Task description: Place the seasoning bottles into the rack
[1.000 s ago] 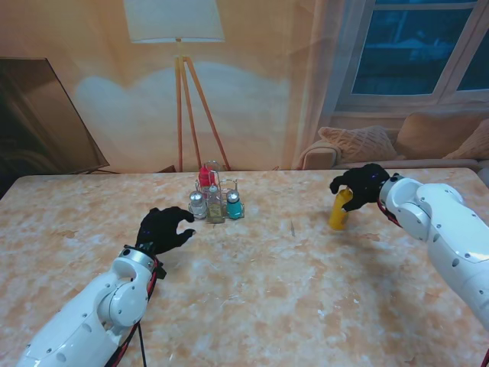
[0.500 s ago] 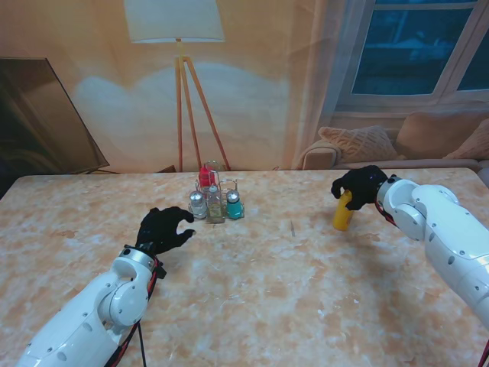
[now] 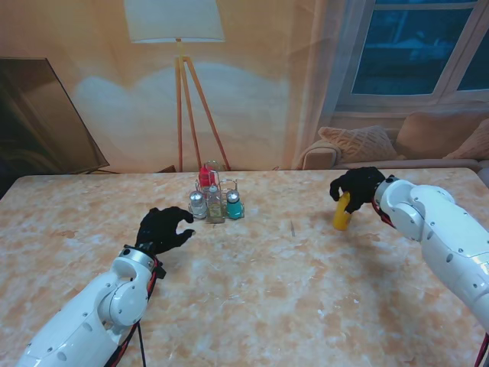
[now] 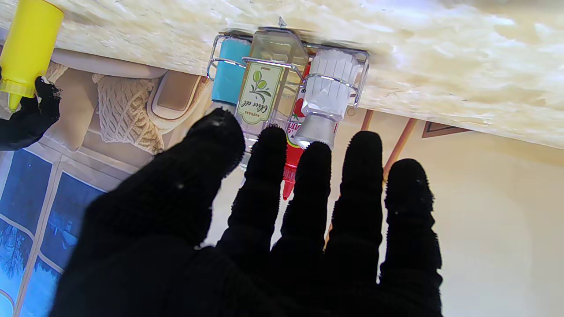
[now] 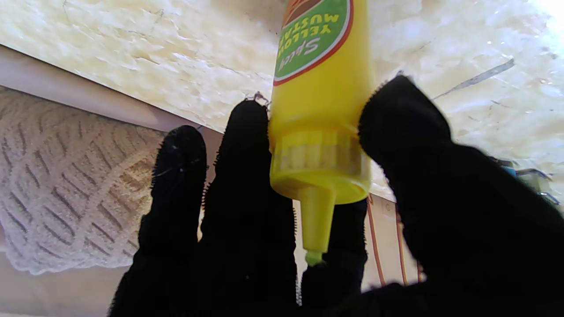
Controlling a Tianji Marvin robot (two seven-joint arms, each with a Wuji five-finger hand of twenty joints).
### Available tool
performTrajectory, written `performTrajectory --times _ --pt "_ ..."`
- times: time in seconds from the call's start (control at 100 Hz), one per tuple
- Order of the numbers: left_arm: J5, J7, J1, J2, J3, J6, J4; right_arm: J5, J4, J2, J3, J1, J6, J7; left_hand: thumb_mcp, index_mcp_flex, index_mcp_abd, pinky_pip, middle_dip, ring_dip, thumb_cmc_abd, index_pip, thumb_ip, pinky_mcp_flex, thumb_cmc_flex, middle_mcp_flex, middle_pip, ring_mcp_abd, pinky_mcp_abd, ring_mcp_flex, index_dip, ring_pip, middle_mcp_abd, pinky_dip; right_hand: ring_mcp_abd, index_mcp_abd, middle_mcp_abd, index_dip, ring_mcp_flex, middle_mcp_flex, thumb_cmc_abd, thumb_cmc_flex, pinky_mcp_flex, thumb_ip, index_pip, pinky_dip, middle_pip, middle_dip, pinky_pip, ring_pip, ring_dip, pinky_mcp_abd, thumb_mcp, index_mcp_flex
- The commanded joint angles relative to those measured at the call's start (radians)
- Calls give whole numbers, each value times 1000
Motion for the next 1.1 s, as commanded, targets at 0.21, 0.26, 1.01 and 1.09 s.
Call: performTrajectory --times 0.21,0.26,1.01,1.09 --pt "6 -9 0 0 -2 2 0 40 30 -20 -10 -8 9 -15 7 -14 -10 6 -1 1 -20 23 -12 -5 26 -27 1 -3 -7 -18 7 -1 5 23 -168 -138 -119 -12 111 162 -5 169 70 28 202 33 38 59 48 123 34 -56 84 146" --pt "5 -9 0 0 -2 1 0 47 32 -22 -10 -10 12 -15 7 -13 -11 6 -1 1 -21 24 -12 -6 27 -28 0 -3 -7 -17 7 -1 6 23 -167 -143 -121 -11 113 167 -4 172 72 28 210 33 40 59 49 126 34 -54 84 154" --pt "4 -6 -1 -1 -1 0 3 107 66 -37 13 -29 33 -70 1 -13 -11 8 -1 1 -25 41 -16 -4 36 -27 3 -4 -10 -16 3 1 6 20 -146 -149 -135 -26 133 224 -5 202 91 36 243 31 83 52 61 163 17 -31 86 228" --pt "5 -5 -1 -1 -1 0 3 104 57 -36 19 -26 24 -57 0 -13 -10 8 -1 1 -24 42 -16 -4 37 -28 3 -3 -10 -17 3 1 6 20 -146 -145 -131 -30 132 225 -10 203 92 39 243 31 86 51 64 168 18 -32 90 233"
